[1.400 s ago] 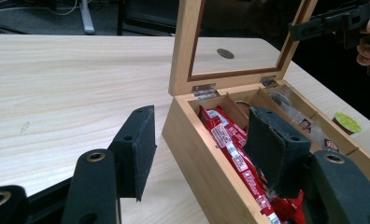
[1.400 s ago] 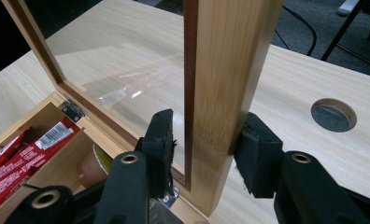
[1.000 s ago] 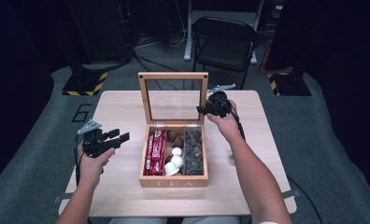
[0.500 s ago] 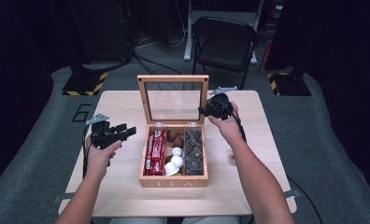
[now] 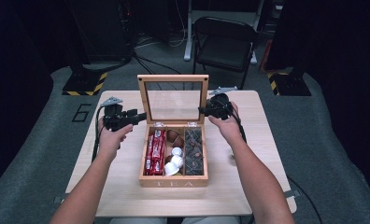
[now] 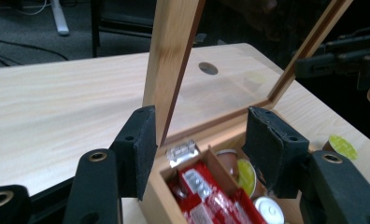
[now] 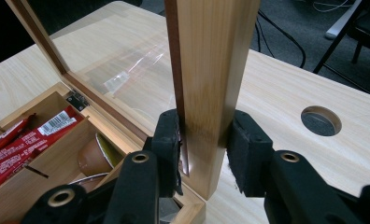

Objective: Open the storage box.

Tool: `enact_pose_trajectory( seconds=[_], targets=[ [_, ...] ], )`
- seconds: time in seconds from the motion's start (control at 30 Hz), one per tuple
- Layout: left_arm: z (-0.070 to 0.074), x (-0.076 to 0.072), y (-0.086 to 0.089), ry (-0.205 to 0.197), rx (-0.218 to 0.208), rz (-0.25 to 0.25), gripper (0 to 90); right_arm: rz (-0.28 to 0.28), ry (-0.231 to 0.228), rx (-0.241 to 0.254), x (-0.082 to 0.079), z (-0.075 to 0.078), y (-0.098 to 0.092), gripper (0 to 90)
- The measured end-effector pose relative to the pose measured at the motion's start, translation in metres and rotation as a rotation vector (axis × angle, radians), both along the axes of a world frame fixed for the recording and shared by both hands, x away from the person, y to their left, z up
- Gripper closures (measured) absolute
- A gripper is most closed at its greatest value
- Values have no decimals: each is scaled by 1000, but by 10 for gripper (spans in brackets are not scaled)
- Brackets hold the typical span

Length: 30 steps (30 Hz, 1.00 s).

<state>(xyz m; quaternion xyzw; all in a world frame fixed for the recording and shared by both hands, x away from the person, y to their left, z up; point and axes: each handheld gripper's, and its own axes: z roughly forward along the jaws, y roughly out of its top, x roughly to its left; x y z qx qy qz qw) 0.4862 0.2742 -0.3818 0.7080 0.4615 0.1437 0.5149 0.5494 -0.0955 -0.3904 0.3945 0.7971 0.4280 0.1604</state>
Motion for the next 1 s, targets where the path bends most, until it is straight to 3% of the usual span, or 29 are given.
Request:
enact_pose_trajectory(
  seconds=[0.17,0.33,0.6,0.77,1.0],
  targets=[
    [7,14,-4,-14,8,8,432,-4,0,-2,0,0,0,658],
    [8,25,-3,-1,13,19,465,-4,-1,0,0,0,0,658],
    [7,32,-4,-29,30,31,479,-7,-2,-4,0,0,1,658],
    [6,35,-5,-29,63,16,495,-6,-7,-8,0,0,1,658],
    [13,40,-12,-43,77,-7,527,-5,-9,-12,-1,0,1,658]
  ],
)
